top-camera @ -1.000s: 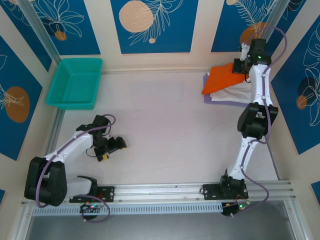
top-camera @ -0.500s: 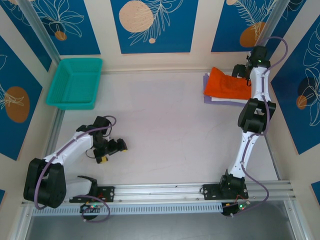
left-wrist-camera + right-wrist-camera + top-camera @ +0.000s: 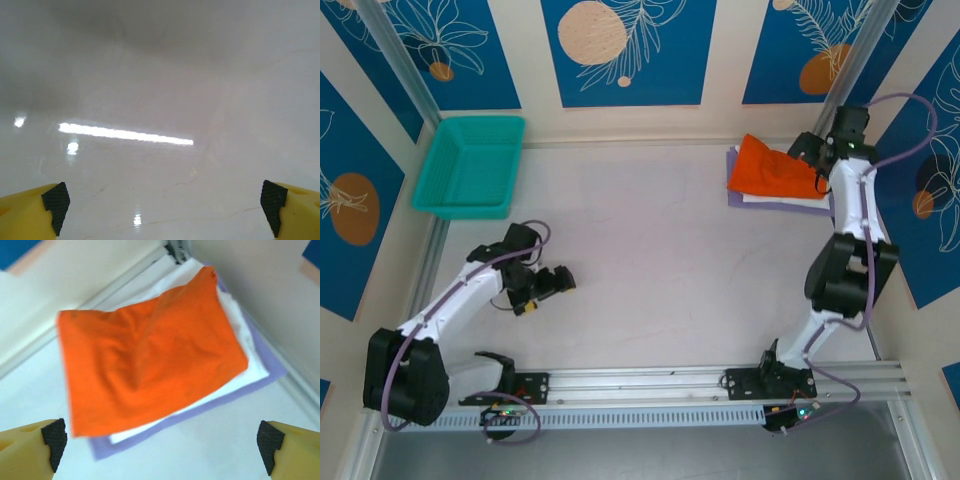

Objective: Fold and stack the t-shirts

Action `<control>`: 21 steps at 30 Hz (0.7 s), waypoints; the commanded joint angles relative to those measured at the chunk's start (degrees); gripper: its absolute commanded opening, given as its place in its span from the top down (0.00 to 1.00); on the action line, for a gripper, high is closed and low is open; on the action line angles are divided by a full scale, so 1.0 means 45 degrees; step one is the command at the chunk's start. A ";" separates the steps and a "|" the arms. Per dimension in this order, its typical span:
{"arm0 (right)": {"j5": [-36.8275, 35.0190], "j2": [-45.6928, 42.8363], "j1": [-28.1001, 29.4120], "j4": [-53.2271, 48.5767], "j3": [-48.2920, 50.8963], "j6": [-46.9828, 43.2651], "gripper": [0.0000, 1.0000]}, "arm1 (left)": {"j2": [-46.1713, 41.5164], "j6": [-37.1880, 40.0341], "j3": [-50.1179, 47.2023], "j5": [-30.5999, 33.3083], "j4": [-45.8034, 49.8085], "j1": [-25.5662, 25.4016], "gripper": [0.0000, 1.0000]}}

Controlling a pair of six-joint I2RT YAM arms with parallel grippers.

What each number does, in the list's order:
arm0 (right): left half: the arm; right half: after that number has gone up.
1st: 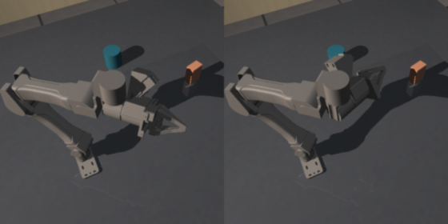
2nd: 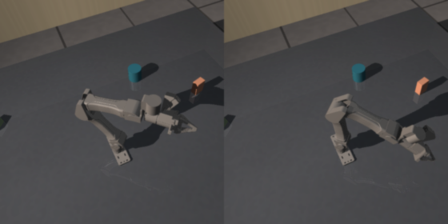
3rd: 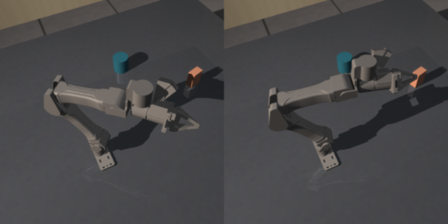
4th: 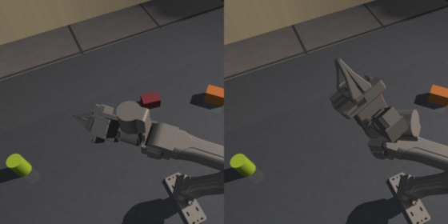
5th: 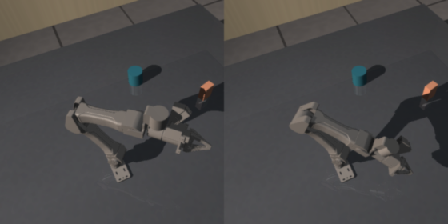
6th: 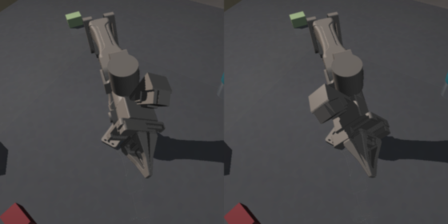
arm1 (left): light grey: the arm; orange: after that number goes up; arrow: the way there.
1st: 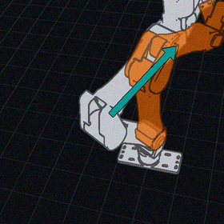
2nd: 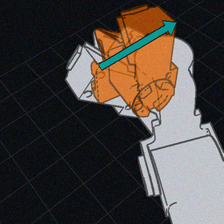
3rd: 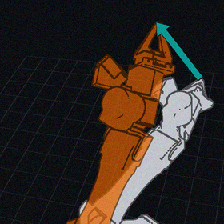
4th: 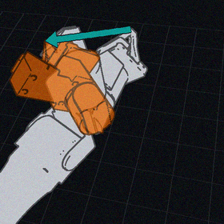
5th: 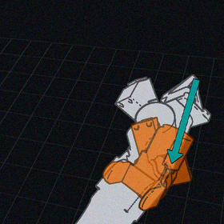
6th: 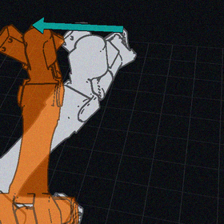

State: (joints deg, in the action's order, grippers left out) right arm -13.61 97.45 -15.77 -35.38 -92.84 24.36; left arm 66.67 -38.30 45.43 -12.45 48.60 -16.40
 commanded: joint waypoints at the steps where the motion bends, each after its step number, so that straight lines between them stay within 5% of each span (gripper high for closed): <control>1: 0.1757 -0.2425 0.0487 0.2598 0.3151 0.2162 0.01 | -0.1249 0.0442 0.1655 0.1533 0.0697 -0.0270 0.00; 9: -0.0783 -0.6567 0.2935 0.4497 0.7362 0.1183 0.01 | -0.4381 0.1229 0.2982 0.7366 0.1090 -0.0537 0.00; 16: -0.3009 -0.7942 0.5568 0.5886 1.0548 -0.3044 0.01 | -0.7193 0.3637 -0.0294 1.1210 -0.2907 -0.0515 0.00; 21: -0.2493 -0.9732 0.5803 0.8026 1.3893 -0.3898 0.01 | -0.7639 0.5514 -0.2665 1.2981 -0.4825 -0.0270 0.00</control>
State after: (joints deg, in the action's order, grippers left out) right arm -23.07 57.45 11.00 -6.44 -35.14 11.60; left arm 32.80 -20.75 37.26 37.39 34.74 -18.15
